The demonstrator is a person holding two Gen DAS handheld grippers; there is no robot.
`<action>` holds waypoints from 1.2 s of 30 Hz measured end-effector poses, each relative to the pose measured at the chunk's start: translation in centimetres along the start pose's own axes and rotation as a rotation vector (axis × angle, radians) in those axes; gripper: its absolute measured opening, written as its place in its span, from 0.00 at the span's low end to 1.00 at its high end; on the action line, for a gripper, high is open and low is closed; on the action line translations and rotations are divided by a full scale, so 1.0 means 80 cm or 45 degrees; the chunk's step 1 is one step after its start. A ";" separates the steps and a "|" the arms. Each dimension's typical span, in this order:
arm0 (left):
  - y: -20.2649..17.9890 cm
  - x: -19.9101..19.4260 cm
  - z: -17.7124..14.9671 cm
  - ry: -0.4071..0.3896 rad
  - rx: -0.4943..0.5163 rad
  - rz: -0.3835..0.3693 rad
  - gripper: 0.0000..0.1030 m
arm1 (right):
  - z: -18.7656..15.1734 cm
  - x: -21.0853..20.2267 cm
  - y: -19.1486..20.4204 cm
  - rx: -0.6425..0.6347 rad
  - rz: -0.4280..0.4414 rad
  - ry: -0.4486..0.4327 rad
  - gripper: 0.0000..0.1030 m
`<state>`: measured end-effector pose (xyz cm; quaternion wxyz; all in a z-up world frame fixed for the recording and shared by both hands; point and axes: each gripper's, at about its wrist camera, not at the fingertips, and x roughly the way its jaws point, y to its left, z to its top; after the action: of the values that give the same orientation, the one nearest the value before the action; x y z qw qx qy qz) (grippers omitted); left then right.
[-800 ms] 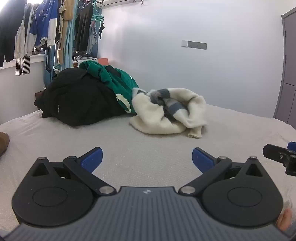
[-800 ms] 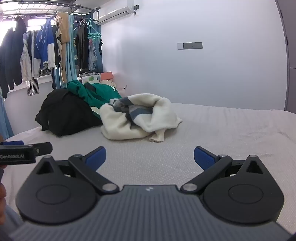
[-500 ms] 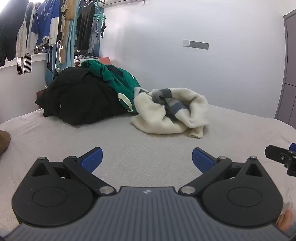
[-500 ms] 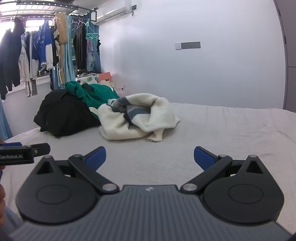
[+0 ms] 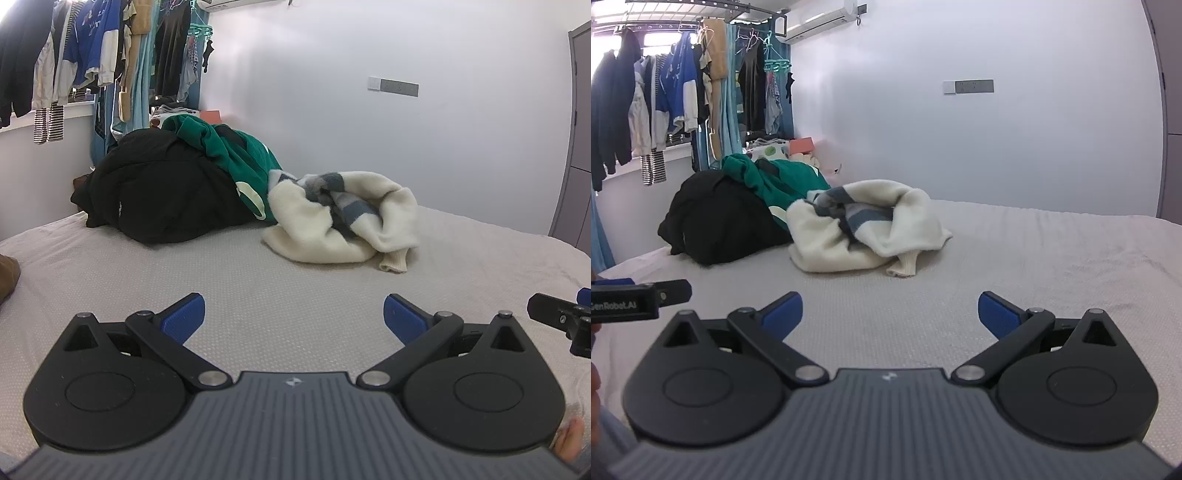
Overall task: Fold large clothes
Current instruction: 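Move both grippers open toward the bundled cream striped blanket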
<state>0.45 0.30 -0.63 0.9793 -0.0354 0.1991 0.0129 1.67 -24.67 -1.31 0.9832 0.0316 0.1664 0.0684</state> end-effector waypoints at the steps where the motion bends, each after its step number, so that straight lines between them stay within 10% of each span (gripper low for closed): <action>1: 0.000 0.000 0.000 -0.001 0.000 0.001 1.00 | 0.000 0.000 0.000 -0.002 -0.001 0.000 1.00; 36: 0.000 0.002 0.001 0.001 -0.010 0.002 1.00 | 0.000 0.008 0.004 -0.042 0.008 0.023 1.00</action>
<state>0.66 0.31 -0.63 0.9790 -0.0389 0.1994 0.0145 2.26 -24.23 -1.52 0.9818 0.0153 0.1741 0.0745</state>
